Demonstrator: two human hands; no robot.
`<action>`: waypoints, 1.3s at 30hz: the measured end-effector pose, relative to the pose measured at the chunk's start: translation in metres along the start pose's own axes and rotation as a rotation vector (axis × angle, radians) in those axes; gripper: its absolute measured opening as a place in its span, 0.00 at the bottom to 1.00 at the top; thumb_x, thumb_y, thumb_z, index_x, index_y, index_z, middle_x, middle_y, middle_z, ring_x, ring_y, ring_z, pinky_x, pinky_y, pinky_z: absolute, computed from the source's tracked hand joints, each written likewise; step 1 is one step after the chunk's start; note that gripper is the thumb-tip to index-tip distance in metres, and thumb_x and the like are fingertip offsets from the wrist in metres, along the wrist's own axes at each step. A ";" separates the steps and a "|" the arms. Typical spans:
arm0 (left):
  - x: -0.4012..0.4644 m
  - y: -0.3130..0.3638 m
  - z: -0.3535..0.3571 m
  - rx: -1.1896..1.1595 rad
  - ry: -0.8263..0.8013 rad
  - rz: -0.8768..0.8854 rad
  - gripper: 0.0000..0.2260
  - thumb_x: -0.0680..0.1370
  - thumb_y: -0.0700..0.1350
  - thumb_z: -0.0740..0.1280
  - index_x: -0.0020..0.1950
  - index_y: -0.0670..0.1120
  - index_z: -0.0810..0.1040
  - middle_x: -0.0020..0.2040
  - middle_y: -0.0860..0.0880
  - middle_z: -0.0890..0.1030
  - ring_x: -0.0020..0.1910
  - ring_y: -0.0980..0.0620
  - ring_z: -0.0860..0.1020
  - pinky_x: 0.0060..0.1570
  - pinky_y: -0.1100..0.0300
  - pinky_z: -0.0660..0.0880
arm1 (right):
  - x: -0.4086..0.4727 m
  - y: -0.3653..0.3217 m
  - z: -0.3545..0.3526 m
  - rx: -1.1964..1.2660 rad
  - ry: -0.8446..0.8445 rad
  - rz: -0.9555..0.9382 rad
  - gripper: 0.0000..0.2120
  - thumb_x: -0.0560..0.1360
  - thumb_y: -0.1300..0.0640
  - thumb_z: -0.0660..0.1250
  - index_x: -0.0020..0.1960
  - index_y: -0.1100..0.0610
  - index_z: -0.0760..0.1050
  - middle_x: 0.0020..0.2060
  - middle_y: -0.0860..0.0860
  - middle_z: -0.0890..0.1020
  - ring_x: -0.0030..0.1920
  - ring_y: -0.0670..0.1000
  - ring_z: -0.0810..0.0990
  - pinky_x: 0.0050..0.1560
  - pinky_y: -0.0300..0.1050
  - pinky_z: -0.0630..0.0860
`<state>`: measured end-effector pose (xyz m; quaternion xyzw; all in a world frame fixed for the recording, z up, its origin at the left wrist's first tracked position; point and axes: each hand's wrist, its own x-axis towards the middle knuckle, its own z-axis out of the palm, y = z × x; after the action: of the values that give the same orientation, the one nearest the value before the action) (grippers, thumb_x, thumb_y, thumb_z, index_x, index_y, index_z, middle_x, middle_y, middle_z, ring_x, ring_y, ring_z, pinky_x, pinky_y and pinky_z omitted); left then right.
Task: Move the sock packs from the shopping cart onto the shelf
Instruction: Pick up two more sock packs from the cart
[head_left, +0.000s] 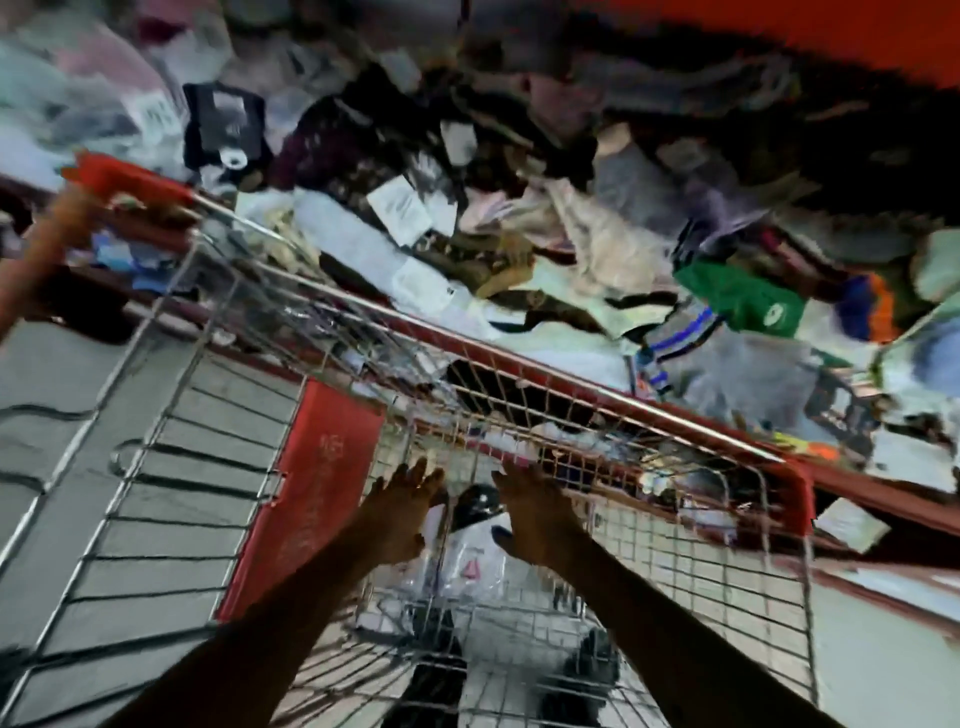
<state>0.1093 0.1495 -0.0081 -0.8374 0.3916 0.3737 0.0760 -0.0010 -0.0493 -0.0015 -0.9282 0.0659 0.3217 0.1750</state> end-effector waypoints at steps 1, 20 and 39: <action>0.014 -0.009 0.007 0.010 -0.039 0.023 0.42 0.78 0.46 0.69 0.84 0.47 0.45 0.85 0.42 0.46 0.83 0.40 0.49 0.78 0.42 0.58 | 0.020 -0.002 0.009 0.008 -0.065 0.030 0.39 0.81 0.43 0.62 0.83 0.60 0.50 0.83 0.60 0.53 0.82 0.61 0.56 0.79 0.56 0.59; 0.079 -0.034 0.027 0.157 -0.123 0.230 0.26 0.57 0.52 0.78 0.52 0.46 0.79 0.56 0.43 0.79 0.60 0.42 0.74 0.56 0.47 0.70 | 0.090 -0.007 0.029 0.106 -0.356 0.186 0.45 0.61 0.39 0.82 0.69 0.57 0.71 0.66 0.57 0.76 0.66 0.58 0.74 0.65 0.50 0.74; -0.116 0.055 -0.152 0.141 0.559 0.122 0.34 0.72 0.50 0.71 0.77 0.51 0.65 0.69 0.50 0.77 0.67 0.47 0.76 0.58 0.55 0.78 | -0.132 -0.034 -0.153 -0.005 0.503 0.063 0.33 0.72 0.48 0.71 0.75 0.49 0.67 0.66 0.51 0.80 0.67 0.56 0.76 0.65 0.48 0.74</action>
<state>0.1085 0.1178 0.1886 -0.8754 0.4720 0.1040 0.0006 -0.0083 -0.0729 0.2017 -0.9770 0.1353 0.0859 0.1409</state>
